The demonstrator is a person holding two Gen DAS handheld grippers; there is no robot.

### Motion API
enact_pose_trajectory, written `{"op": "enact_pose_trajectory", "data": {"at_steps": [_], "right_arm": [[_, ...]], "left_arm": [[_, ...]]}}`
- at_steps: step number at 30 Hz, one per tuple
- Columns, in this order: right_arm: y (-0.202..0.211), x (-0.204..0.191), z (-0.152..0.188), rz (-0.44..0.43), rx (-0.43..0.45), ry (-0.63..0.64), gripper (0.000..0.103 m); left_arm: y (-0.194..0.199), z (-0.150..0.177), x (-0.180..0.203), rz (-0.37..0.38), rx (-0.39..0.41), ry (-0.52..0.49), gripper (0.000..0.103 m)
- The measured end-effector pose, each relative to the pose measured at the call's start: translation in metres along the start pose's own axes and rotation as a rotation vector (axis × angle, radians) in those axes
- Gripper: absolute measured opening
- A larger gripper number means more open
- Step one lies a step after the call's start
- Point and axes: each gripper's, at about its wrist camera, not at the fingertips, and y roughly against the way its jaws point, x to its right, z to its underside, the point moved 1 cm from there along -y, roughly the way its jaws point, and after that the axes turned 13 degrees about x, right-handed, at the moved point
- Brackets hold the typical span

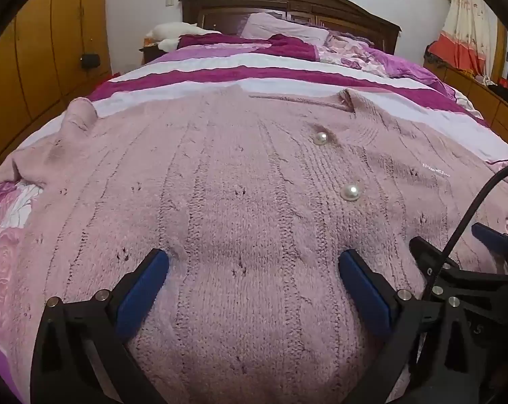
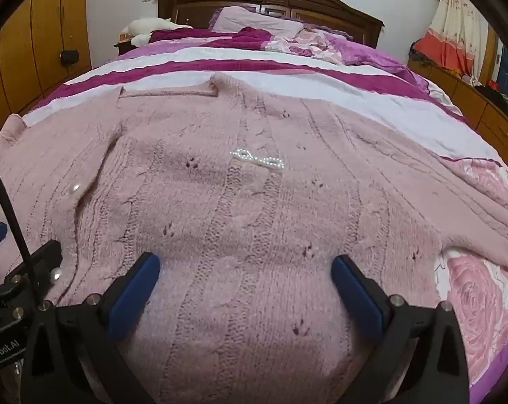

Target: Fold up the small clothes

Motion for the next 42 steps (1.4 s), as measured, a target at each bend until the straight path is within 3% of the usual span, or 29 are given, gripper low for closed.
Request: {"op": "enact_pose_trajectory", "data": {"at_steps": [2,8,42], "right_arm": [[0.002,-0.002,0.001,0.010,0.005,-0.002,0.103],[0.011,-0.007,0.005,0.028,0.010,0.013,0.103],[0.005,-0.007,0.001,0.035,0.002,0.017,0.103]], "left_arm": [[0.009,0.004,-0.001,0.005,0.041,-0.001,0.083],[0.019,0.009,-0.004,-0.009,0.064,-0.001,0.082],[0.020,0.009,0.001,-0.014,0.069,-0.009,0.082]]}}
